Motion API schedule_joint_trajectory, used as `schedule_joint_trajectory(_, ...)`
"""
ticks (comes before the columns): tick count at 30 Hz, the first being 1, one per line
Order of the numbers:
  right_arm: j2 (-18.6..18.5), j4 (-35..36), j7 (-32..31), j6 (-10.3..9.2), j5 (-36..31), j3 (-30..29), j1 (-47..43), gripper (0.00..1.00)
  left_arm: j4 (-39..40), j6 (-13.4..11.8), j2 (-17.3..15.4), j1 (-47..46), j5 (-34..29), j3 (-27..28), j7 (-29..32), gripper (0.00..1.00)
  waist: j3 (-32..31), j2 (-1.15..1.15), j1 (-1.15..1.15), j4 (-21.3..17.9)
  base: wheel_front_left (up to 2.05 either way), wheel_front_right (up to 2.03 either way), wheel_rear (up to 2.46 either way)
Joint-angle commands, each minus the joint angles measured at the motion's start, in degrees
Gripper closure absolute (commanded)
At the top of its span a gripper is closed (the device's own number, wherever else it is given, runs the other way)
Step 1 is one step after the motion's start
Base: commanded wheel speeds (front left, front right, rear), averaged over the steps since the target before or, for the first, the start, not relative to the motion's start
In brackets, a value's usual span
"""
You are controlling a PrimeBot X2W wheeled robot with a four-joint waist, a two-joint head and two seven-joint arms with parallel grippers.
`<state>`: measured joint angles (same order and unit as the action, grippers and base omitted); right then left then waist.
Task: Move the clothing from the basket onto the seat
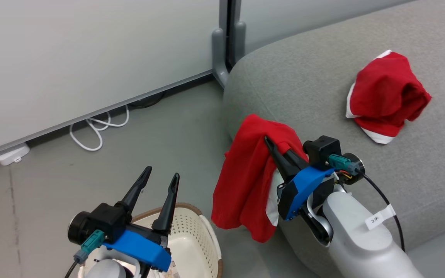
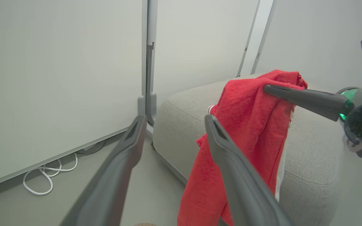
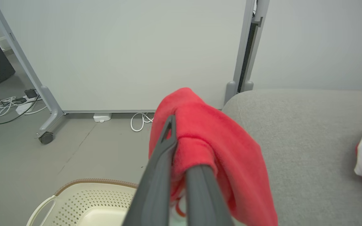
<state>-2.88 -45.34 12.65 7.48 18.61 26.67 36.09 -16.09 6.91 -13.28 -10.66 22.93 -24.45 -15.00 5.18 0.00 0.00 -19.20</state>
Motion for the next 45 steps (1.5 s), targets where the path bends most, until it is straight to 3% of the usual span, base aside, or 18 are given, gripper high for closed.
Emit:
schedule_joint_trajectory(1, 0.0, 0.5, 0.0, 0.03, -0.3, -0.1, -0.6, 1.0, -0.1, 0.3, 0.0, 0.0, -0.4, 0.4, -0.3, 0.0, 0.8, 0.0, 0.0, -2.9, 0.0, 0.0, 0.0)
schedule_joint_trajectory(18, 0.0, 3.2, 0.6, 0.03, 0.0, -1.8, -3.4, 1.0, -0.2, 0.5, -0.8, -0.5, -1.3, 0.7, -0.3, 0.0, 3.0, 0.0, 0.0, -12.1, 0.0, 0.0, 0.0)
schedule_joint_trajectory(35, 0.0, 4.5, 1.1, 0.03, -0.1, -3.8, -3.2, 1.0, -0.5, 0.6, -1.5, -2.1, -0.7, -0.9, -0.3, 0.0, 5.2, 0.0, 0.0, -12.5, 0.0, 0.0, 0.0)
schedule_joint_trajectory(45, 0.0, 5.3, -0.4, 0.03, -2.2, -7.1, 3.2, 1.0, 1.4, 0.4, -2.1, -0.6, -1.4, 1.1, -0.3, 0.0, 6.9, 0.0, 0.0, -12.2, 0.0, 0.0, 0.0)
